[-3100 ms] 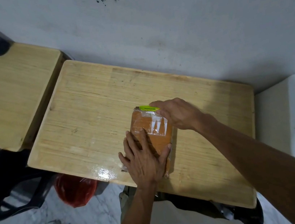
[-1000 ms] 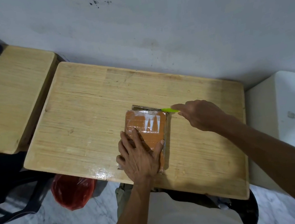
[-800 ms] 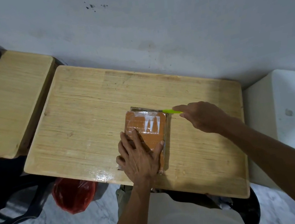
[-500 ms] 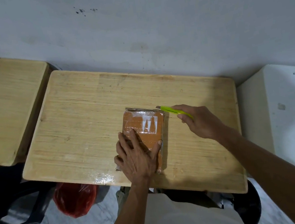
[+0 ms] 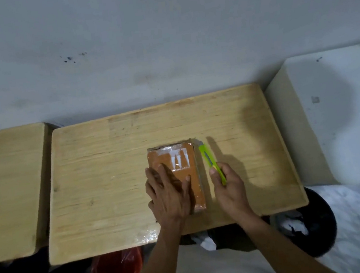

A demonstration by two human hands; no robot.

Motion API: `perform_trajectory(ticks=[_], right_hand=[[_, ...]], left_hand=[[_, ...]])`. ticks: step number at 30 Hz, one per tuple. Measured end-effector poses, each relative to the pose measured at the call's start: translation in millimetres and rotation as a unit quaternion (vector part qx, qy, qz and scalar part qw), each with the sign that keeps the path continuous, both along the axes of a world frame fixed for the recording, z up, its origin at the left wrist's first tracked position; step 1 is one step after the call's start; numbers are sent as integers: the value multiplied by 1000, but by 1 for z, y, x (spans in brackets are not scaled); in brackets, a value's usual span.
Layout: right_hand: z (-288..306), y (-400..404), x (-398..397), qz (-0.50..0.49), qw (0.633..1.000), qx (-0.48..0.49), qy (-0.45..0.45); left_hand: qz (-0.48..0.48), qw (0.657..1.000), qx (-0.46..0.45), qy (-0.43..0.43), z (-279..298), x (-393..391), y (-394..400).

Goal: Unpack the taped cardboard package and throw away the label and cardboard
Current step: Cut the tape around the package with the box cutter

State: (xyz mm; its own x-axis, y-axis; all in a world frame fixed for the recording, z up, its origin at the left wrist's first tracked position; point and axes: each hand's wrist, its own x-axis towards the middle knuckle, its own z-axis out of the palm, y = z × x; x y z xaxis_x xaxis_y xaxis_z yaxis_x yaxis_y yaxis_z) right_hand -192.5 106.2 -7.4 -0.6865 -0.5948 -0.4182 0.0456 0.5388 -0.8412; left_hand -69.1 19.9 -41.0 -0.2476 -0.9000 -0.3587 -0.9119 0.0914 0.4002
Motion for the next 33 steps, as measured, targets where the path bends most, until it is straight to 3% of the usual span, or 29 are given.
perform_trajectory(ticks=[4,8,12,16,20,23,33], right_hand=[[-11,10,40,-75,996,26,28],[-12,12,84,-163,984,39,67],[-13,2,116,-224,973,41,20],[-14,-18,131,-309,948,66,-43],[-7,-27,121,-361,929,57,-59],[-3,-25,98,-350,935,38,-47],[13,-54,-1,-50,989,120,70]], left_hand=[[-56,998,-5,31,2,6,-25],[-178,983,-39,25,3,2,-64],[-293,956,-26,-5,-1,-6,-101],[-336,942,5,1,-5,-8,-114],[-295,955,12,14,3,-1,-109],[-230,972,24,27,7,12,-97],[33,995,75,55,17,22,-47]])
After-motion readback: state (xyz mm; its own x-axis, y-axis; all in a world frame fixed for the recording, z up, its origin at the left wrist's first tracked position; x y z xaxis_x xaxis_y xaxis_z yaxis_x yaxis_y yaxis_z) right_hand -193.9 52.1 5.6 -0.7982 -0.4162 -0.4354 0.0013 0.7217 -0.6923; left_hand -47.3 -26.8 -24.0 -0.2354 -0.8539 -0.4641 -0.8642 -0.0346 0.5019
